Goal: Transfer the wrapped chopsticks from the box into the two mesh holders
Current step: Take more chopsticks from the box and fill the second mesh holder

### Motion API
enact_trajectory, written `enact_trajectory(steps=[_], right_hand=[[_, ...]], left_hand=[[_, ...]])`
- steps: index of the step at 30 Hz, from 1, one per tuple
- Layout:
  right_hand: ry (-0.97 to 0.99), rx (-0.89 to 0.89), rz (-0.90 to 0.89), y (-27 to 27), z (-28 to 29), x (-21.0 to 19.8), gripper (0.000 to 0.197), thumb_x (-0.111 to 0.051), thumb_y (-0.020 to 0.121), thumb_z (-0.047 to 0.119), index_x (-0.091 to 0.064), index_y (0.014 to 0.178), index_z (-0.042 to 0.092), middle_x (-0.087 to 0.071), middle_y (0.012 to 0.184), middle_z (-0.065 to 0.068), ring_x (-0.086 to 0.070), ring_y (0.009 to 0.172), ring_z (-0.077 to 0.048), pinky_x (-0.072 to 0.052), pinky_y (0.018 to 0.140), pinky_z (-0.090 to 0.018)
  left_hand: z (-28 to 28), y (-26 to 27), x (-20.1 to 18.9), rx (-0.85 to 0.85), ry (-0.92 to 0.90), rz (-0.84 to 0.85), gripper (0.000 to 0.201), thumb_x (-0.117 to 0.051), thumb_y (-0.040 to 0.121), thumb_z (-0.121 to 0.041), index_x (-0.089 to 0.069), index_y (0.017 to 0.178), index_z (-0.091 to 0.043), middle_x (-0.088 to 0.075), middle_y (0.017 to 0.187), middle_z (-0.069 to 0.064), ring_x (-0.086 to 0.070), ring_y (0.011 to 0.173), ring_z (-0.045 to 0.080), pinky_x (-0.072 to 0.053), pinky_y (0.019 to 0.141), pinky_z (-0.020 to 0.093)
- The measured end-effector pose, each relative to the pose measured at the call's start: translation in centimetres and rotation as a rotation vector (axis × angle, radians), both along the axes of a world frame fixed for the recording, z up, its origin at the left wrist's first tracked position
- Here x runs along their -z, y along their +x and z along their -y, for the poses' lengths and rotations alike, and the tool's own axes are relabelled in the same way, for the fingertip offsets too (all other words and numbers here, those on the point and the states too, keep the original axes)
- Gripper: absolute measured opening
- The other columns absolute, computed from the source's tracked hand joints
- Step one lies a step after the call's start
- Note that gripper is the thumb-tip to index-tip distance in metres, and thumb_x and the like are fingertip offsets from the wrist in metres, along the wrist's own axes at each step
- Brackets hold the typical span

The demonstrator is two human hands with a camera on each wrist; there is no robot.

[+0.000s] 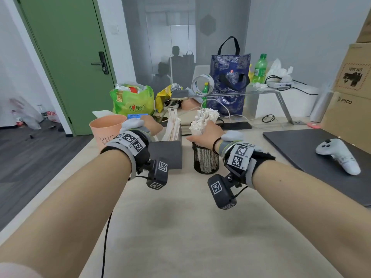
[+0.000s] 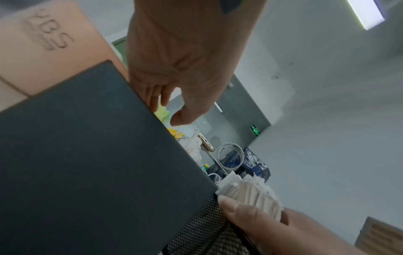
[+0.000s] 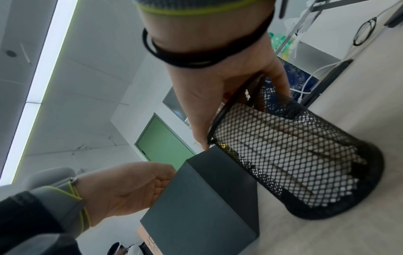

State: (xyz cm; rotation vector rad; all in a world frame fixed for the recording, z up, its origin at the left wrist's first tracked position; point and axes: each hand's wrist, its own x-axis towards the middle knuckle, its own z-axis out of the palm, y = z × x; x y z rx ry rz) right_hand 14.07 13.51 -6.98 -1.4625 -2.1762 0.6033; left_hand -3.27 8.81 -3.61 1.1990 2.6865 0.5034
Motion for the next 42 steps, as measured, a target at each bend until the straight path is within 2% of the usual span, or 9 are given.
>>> enact_trajectory(steps=[4,8,16,20,29,31,35,38,42], right_hand=[[0.053,0.005,-0.079,0.2,-1.4,0.6,0.047,-0.065,0.075,0.034,-0.059,0.112,0.006,-0.066,0.111,-0.014,-0.061,0.107,-0.033,-0.04,0.072,-0.027],[0.086,-0.01,-0.11,0.7,-2.2,1.0,0.029,-0.062,0.073,0.024,-0.063,0.096,0.006,-0.064,0.088,-0.009,-0.063,0.09,-0.031,-0.038,0.065,-0.027],[0.057,-0.016,-0.172,1.0,-2.7,1.6,0.041,-0.064,0.074,0.026,-0.055,0.11,0.007,-0.066,0.106,-0.012,-0.061,0.099,-0.032,-0.045,0.076,-0.031],[0.05,-0.019,-0.163,1.0,-2.8,1.7,0.047,-0.064,0.073,0.029,-0.054,0.113,0.008,-0.066,0.11,-0.013,-0.061,0.102,-0.033,-0.049,0.082,-0.035],[0.067,-0.042,-0.173,1.1,-2.6,1.6,0.048,-0.065,0.073,0.028,-0.054,0.116,0.009,-0.066,0.113,-0.012,-0.061,0.105,-0.032,-0.048,0.085,-0.035],[0.062,-0.042,-0.165,1.1,-2.4,1.5,0.048,-0.064,0.074,0.028,-0.053,0.116,0.008,-0.065,0.113,-0.013,-0.06,0.104,-0.033,-0.048,0.085,-0.036],[0.054,-0.057,-0.134,1.3,-2.3,1.3,0.049,-0.064,0.074,0.03,-0.052,0.116,0.007,-0.065,0.112,-0.014,-0.06,0.104,-0.034,-0.049,0.086,-0.037],[0.058,-0.061,-0.139,1.5,-2.2,1.2,0.047,-0.065,0.074,0.029,-0.053,0.114,0.007,-0.065,0.111,-0.014,-0.06,0.104,-0.034,-0.047,0.082,-0.035],[0.06,-0.039,-0.168,1.5,-1.9,1.2,0.047,-0.064,0.076,0.026,-0.052,0.117,0.008,-0.065,0.115,-0.014,-0.059,0.106,-0.034,-0.043,0.079,-0.032]], left_hand=[[0.0,1.6,-0.4,0.143,-0.248,-0.063,0.057,-0.057,0.091,-0.035,-0.045,0.136,-0.002,-0.053,0.133,0.013,-0.051,0.124,0.028,-0.041,0.099,0.034],[-0.9,1.9,1.0,0.226,-0.344,-0.139,0.057,-0.044,0.099,-0.032,-0.029,0.146,-0.004,-0.035,0.152,0.012,-0.033,0.141,0.027,-0.026,0.11,0.029],[-2.4,1.3,0.8,0.277,-0.355,-0.049,0.053,-0.057,0.085,-0.046,-0.059,0.116,-0.004,-0.057,0.103,0.01,-0.052,0.092,0.026,-0.039,0.079,0.028],[-3.0,1.4,1.8,0.277,-0.379,-0.042,0.055,-0.051,0.091,-0.036,-0.046,0.136,-0.005,-0.055,0.119,0.013,-0.054,0.108,0.029,-0.036,0.083,0.027],[-3.1,0.9,2.2,0.261,-0.257,0.148,0.06,-0.058,0.089,-0.037,-0.046,0.134,0.001,-0.056,0.12,0.018,-0.052,0.099,0.026,-0.049,0.085,0.031],[-3.0,0.8,2.1,0.27,-0.185,0.205,0.047,-0.058,0.089,-0.034,-0.056,0.121,0.001,-0.054,0.104,0.014,-0.049,0.092,0.025,-0.044,0.064,0.026],[-2.8,0.5,1.5,0.234,0.0,0.214,0.048,-0.057,0.088,-0.043,-0.062,0.107,0.001,-0.058,0.095,0.015,-0.051,0.077,0.024,-0.041,0.067,0.027],[-2.5,0.0,1.3,0.191,0.235,0.3,0.04,-0.057,0.09,-0.038,-0.055,0.06,-0.011,-0.05,0.063,0.003,-0.045,0.06,0.018,-0.031,0.05,0.023],[-2.0,-0.3,1.4,0.194,0.094,0.235,0.037,-0.057,0.089,-0.038,-0.056,0.062,-0.013,-0.054,0.072,0.006,-0.046,0.067,0.02,-0.033,0.053,0.024]])
